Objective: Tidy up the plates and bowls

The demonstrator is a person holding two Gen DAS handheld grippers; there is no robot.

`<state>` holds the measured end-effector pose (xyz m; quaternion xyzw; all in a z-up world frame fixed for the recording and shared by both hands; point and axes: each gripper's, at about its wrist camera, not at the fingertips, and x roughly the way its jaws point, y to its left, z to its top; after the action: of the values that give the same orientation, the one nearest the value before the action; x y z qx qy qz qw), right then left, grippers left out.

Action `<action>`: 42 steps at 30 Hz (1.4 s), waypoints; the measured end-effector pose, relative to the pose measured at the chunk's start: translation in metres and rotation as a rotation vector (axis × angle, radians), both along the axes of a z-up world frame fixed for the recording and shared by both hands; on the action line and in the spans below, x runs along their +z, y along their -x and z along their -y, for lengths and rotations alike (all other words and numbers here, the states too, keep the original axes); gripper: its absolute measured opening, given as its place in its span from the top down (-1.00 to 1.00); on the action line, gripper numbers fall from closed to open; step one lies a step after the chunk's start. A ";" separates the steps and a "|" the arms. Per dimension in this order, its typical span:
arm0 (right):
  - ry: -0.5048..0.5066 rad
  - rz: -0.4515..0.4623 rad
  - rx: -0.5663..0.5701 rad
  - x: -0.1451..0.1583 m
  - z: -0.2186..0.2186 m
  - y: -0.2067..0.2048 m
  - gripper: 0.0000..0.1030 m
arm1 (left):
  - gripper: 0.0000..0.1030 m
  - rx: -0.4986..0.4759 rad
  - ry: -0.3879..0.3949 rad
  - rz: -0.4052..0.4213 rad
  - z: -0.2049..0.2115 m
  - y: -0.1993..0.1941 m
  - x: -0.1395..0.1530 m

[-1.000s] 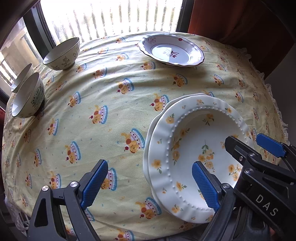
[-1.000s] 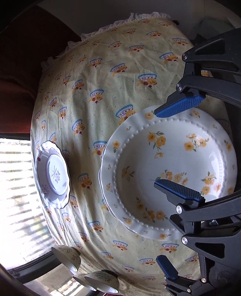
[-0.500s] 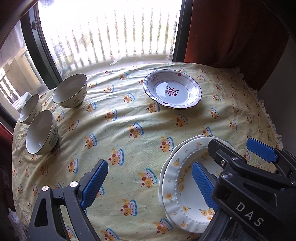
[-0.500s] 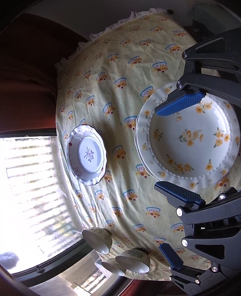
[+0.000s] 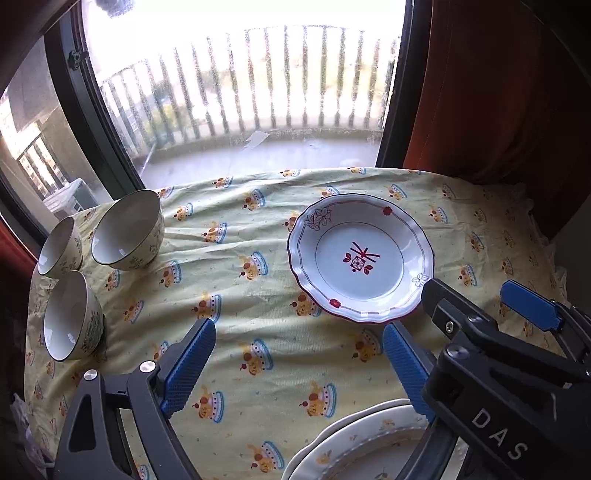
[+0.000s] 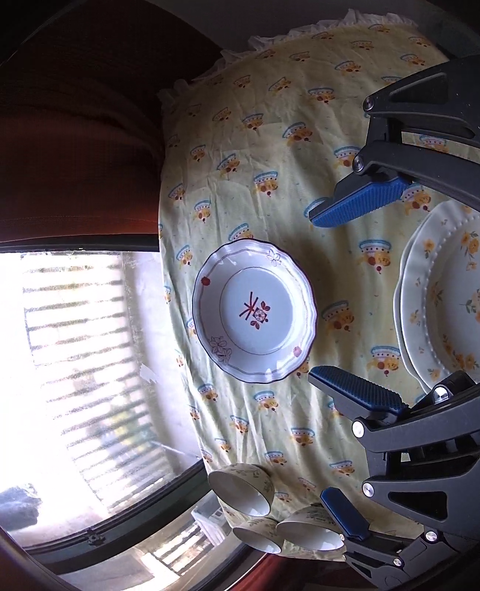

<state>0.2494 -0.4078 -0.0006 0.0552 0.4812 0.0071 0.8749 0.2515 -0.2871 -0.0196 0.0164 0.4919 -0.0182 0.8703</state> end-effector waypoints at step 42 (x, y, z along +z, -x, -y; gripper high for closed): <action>-0.021 -0.129 0.070 -0.107 0.021 -0.141 -0.26 | -0.46 0.076 0.008 -0.140 0.013 -0.111 -0.101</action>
<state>0.3900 -0.4290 -0.1071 0.0478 0.5381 0.0391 0.8406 0.3623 -0.3004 -0.1210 -0.0070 0.5519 0.0119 0.8338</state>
